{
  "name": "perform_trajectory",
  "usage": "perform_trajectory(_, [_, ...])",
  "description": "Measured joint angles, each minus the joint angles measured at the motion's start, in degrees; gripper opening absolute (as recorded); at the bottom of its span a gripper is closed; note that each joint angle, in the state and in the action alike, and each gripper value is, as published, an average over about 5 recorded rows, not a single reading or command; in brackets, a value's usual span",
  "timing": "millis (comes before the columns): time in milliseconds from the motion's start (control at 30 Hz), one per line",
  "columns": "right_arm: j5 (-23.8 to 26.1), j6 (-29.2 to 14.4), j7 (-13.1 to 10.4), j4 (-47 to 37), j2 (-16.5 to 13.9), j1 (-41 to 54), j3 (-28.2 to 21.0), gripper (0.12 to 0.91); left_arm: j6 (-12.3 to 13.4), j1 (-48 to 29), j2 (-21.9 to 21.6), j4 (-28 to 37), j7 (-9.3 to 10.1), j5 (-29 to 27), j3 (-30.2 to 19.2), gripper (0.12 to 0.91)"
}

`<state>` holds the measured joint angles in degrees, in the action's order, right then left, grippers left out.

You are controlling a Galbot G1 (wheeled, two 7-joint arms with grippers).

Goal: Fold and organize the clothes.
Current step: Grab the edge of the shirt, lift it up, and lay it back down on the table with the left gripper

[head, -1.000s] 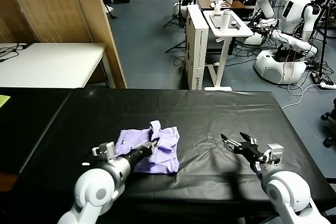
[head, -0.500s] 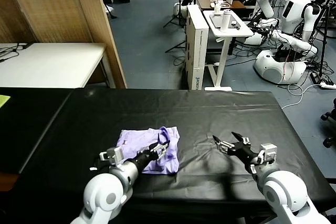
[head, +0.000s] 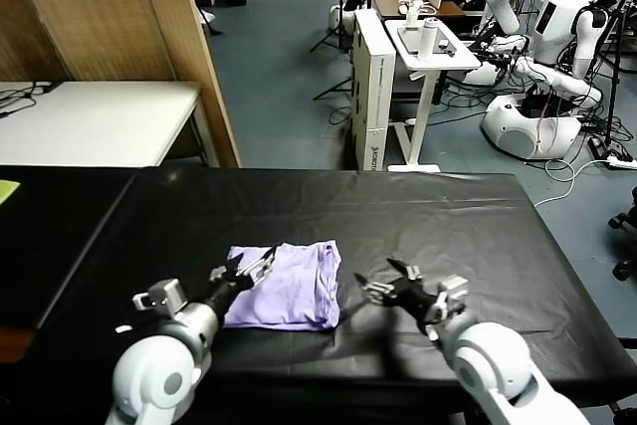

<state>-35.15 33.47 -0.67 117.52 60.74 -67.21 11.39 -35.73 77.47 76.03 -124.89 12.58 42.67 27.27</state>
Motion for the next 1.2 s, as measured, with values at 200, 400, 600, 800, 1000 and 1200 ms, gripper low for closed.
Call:
perform_trajectory(200, [1.84, -1.06, -0.63, -2.81, 2.97, 1.88, -2.28, 0.907, 0.83, 0.99, 0.25, 0.6, -0.91, -3.01, 0.27, 0.907])
perform_trajectory(400, [7.46, -1.66, -1.55, -6.28, 5.48, 2.62, -4.07, 0.907, 1.61, 1.85, 0.26, 1.03, -1.2, -4.41, 0.56, 0.907])
perform_trajectory(600, [11.19, -0.28, -1.81, -6.43, 4.93, 1.56, -3.31, 0.907, 2.15, 2.6, -0.36, 0.92, -1.61, -4.94, 1.16, 0.907])
perform_trajectory(800, [6.81, -3.09, -1.77, -3.72, 3.52, -0.35, -0.27, 0.907, 3.72, 2.32, -0.74, 1.4, -3.07, -5.8, 1.64, 0.907])
perform_trajectory(1000, [1.82, -4.5, -1.71, 0.53, 1.66, -2.94, 4.45, 0.907, 8.41, 2.09, -0.49, 4.18, -8.22, -5.85, 2.83, 0.907])
perform_trajectory(1200, [-0.2, -4.48, -1.63, 4.58, 1.01, -5.27, 8.69, 0.907, 12.32, 1.94, 0.65, 8.86, -12.15, -3.84, 4.59, 0.907])
